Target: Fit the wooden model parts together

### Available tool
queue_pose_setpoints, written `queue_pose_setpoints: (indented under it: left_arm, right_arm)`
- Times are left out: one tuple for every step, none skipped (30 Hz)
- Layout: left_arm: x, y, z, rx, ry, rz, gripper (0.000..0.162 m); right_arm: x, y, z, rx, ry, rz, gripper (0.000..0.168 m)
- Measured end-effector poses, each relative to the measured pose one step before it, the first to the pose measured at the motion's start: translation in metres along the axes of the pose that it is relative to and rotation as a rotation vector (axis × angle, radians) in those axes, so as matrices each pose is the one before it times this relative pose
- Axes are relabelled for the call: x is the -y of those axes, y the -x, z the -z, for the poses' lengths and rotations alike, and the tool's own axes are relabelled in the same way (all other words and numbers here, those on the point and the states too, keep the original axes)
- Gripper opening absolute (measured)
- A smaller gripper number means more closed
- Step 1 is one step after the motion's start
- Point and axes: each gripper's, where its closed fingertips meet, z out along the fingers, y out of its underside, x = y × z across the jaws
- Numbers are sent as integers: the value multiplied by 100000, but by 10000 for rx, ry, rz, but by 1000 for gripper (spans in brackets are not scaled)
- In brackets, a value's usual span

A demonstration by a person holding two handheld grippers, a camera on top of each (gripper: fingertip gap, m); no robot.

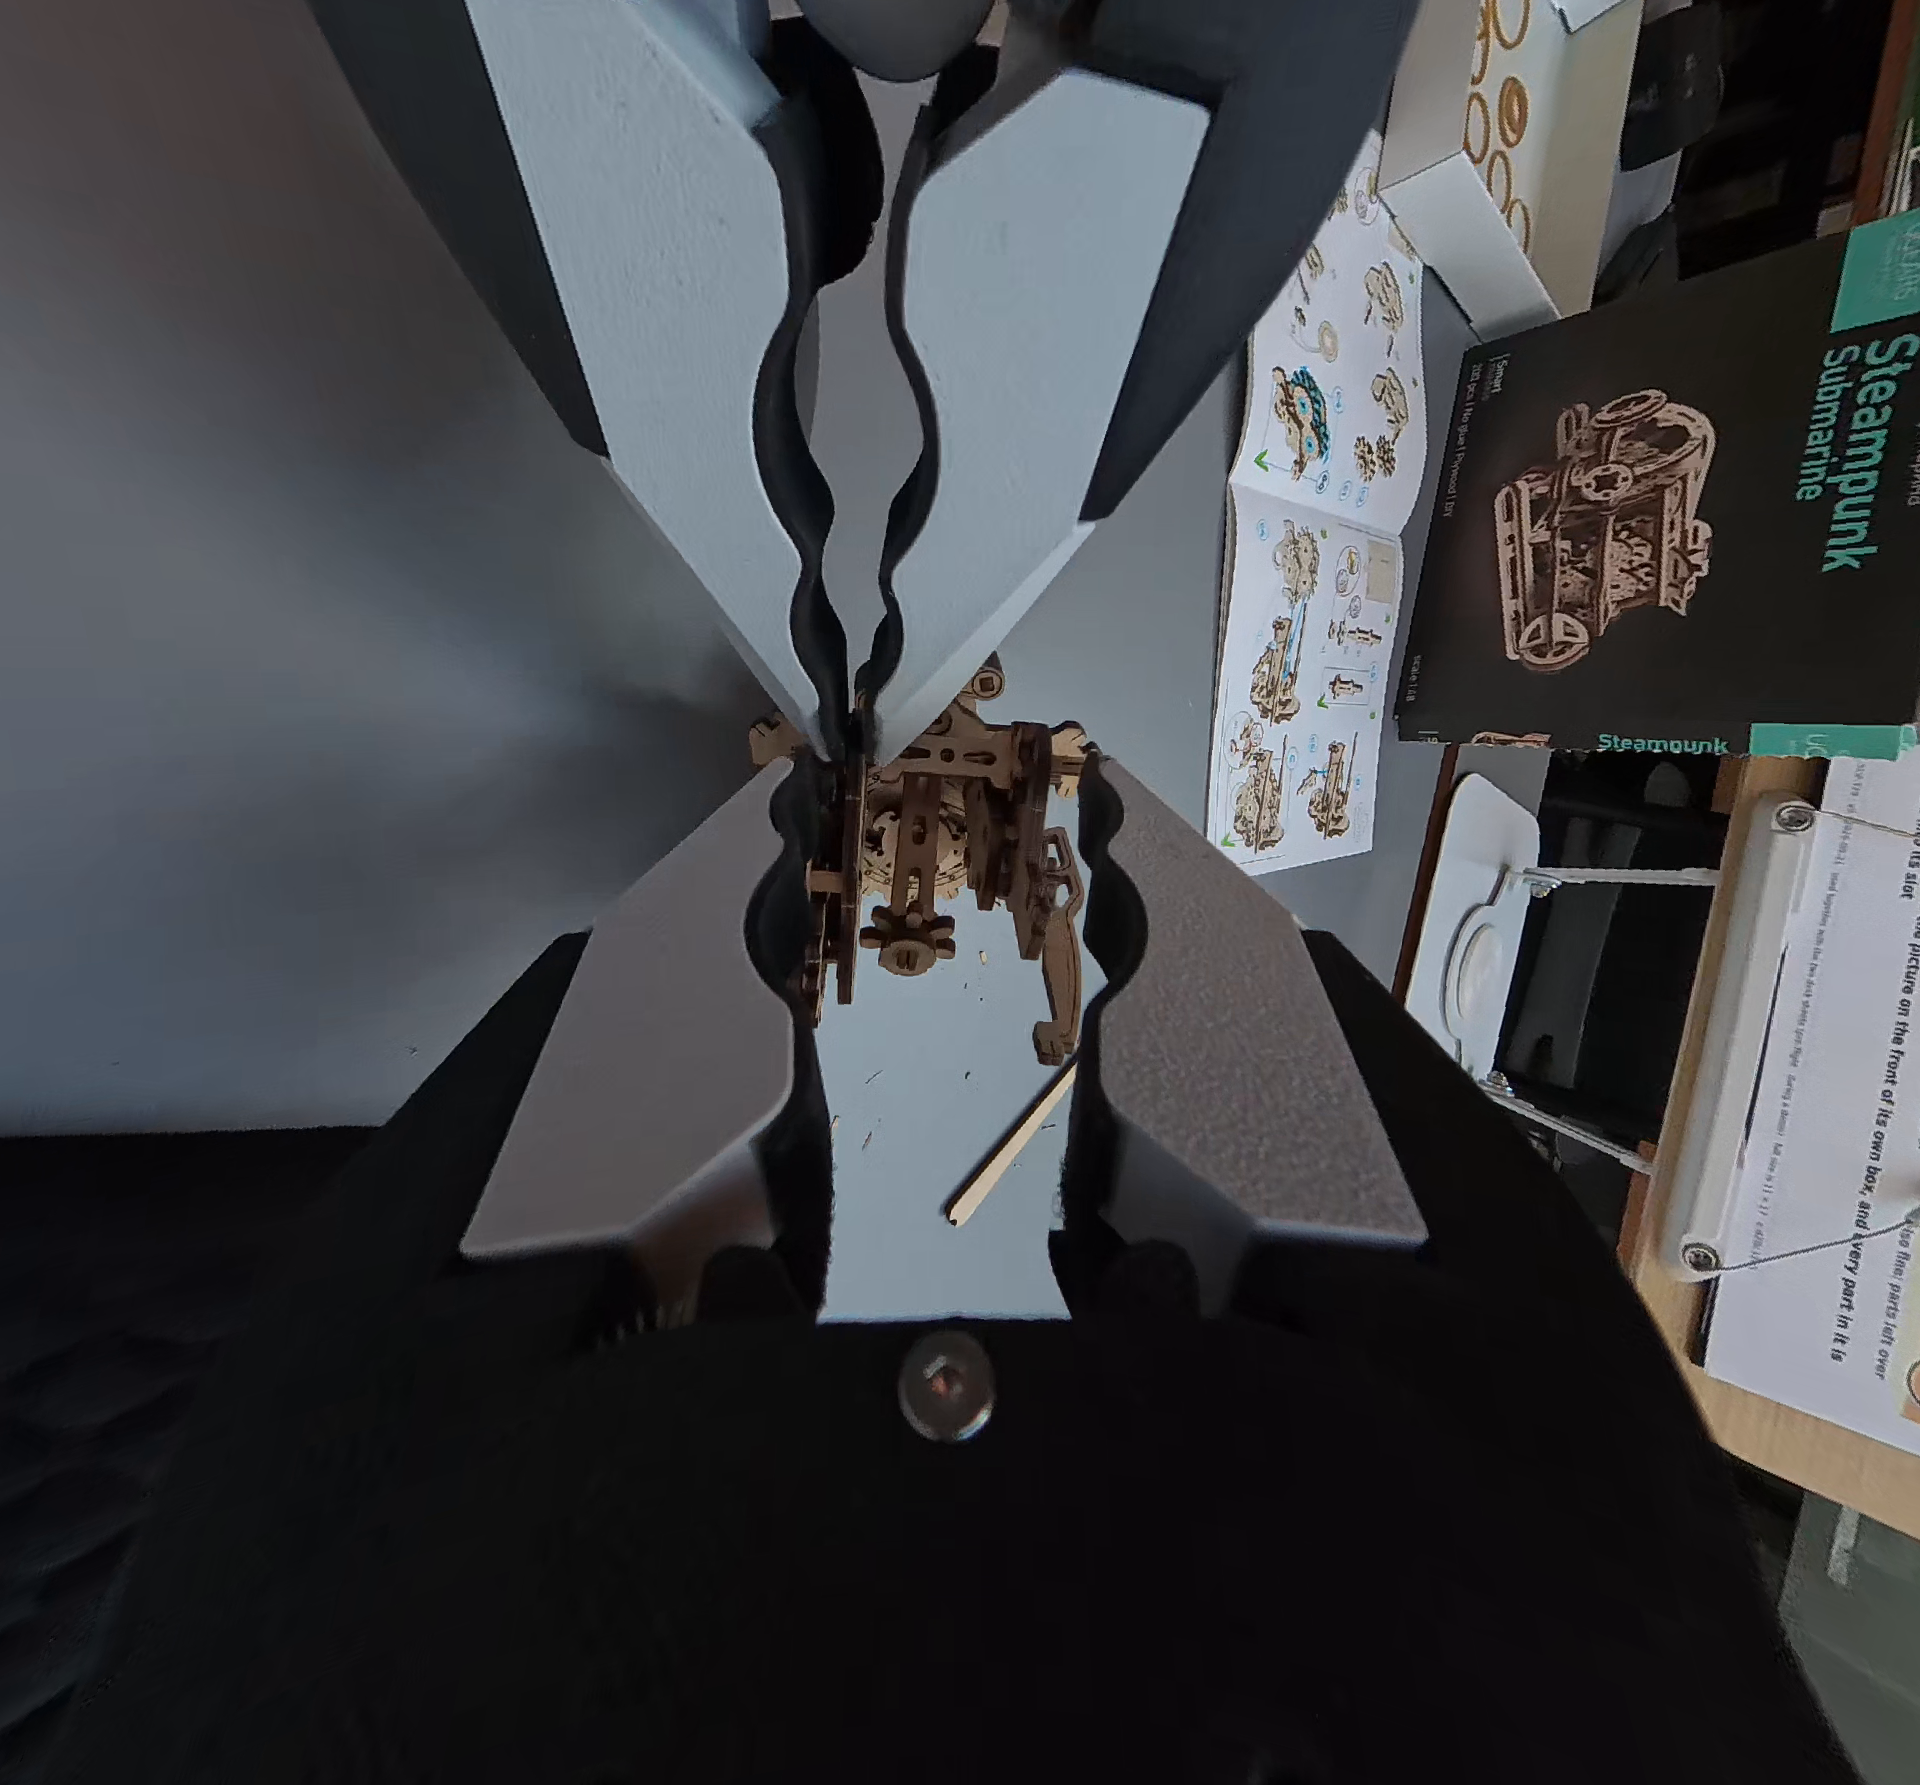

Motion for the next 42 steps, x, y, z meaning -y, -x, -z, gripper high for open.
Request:
queue_pose_setpoints:
  left_arm:
    - [54,0,-12,10,56,-122,1]
    - [-3,20,-16,32,74,-132,1]
    - [20,18,-24,23,40,-90,1]
    - [58,-11,-12,-10,5,-13,1]
    - [29,27,-33,-4,12,23,1]
    - [-14,46,-31,-7,21,31,1]
    - [-1,20,-35,-29,3,49,1]
    - [29,16,-21,-21,-36,45,1]
    - [77,-15,-10,-6,-78,34,1]
    - [86,-7,-17,27,-87,26,1]
    - [53,6,-18,62,-74,19,1]
    - [36,16,-25,61,-66,26,1]
    - [36,-2,-12,43,-83,40,1]
    - [14,-12,3,11,-102,62,1]
    - [28,-26,56,-26,-124,135,2]
    - [70,16,141,-30,-180,231,3]
    - [110,100,236,-32,-250,301,7]
    - [136,139,337,-43,-315,344,11]
    - [130,177,366,-62,-348,336,15]
    - [5,284,342,-12,-271,287,19]
    - [-216,510,205,118,-97,212,23]
    - [-340,409,36,59,44,90,31]
    - [-355,94,-112,-111,110,-23,38]
    - [-241,-13,-196,-118,84,-102,39]
    - [-26,-30,-227,-63,-3,-202,43]
    - [109,108,-189,55,-51,-276,43]
    - [176,290,-129,161,-69,-289,43]
    - [175,140,-126,34,-31,-267,43]
    - [82,-28,-163,-86,48,-235,43]
    - [-42,-107,-214,-135,107,-230,45]
    - [-62,-107,-226,-109,95,-199,49]
    - [-13,36,-187,-1,30,-139,50]
    - [47,160,-149,59,-29,-66,46]
    - [87,113,-117,9,-54,-23,44]
    - [33,54,-111,-44,-27,-11,43]
    - [-25,90,-106,-24,4,-5,43]
    - [-20,28,-105,-56,-18,-7,42]
    - [12,-18,-97,-72,-34,-29,41]
    - [21,7,-80,-32,-41,-57,39]
    - [32,43,-68,5,-51,-51,37]
    - [43,49,-63,7,-62,-41,37]
    - [46,72,-44,10,-87,-40,37]
  right_arm:
    - [-195,188,-119,14,120,89,48]
    - [-198,15,-90,-72,107,74,47]
    - [-44,2,-4,-44,-15,34,44]
    - [28,-8,24,-19,-62,-69,42]
    - [-40,-23,29,-9,-31,-91,41]
    - [-93,-63,2,-69,-13,-81,41]
    - [-57,-29,-16,-76,-48,-56,40]
    - [-58,-21,23,-101,-51,6,40]
    - [-20,-8,81,-84,-75,45,39]
    - [-20,5,92,-64,-77,34,38]
    - [-45,-17,51,-58,-54,-24,38]
    - [-30,-2,23,-44,-63,-30,38]
    - [-36,6,32,-39,-70,-24,38]
    - [-15,-2,49,-39,-71,-42,38]
    - [50,-1,51,-37,-95,-55,37]
    - [73,54,33,-19,-103,-48,37]
    - [-24,-4,20,-55,-25,8,37]
    - [-8,6,30,-37,-25,10,37]
    - [-34,-1,29,-20,-12,-27,37]
    - [-46,-8,42,-17,-20,-28,37]
    - [-23,-2,23,-13,-38,-37,37]
    - [-46,-15,26,-17,-30,-21,37]
    - [-51,-29,14,-11,-22,-29,36]
    - [-32,-2,22,2,-24,-37,36]
    - [-41,-10,11,2,-9,-24,36]
    - [-40,-9,34,0,-11,-21,36]
    - [-24,-2,18,-4,-19,-26,36]
    - [-3,3,16,0,-43,-40,36]
    - [-27,-6,4,-3,-38,-46,36]
    - [-22,-17,-12,13,-47,-63,36]
    - [-38,-27,-1,32,-48,-97,36]
    - [-76,-53,-10,36,-44,-102,36]
    - [-46,-31,-7,45,-68,-98,36]
    - [-37,-25,-11,49,-75,-82,36]
    - [-77,-45,-2,41,-66,-99,36]
    - [-104,-97,8,22,-57,-99,36]
    - [-84,-51,-6,50,-86,-109,36]
    - [-61,-49,-6,50,-105,-108,36]
    - [-72,-94,11,24,-86,-105,36]
    - [-80,-101,23,15,-67,-78,36]
    - [-67,-53,16,41,-81,-57,36]
    - [-17,-45,31,38,-98,-57,36]
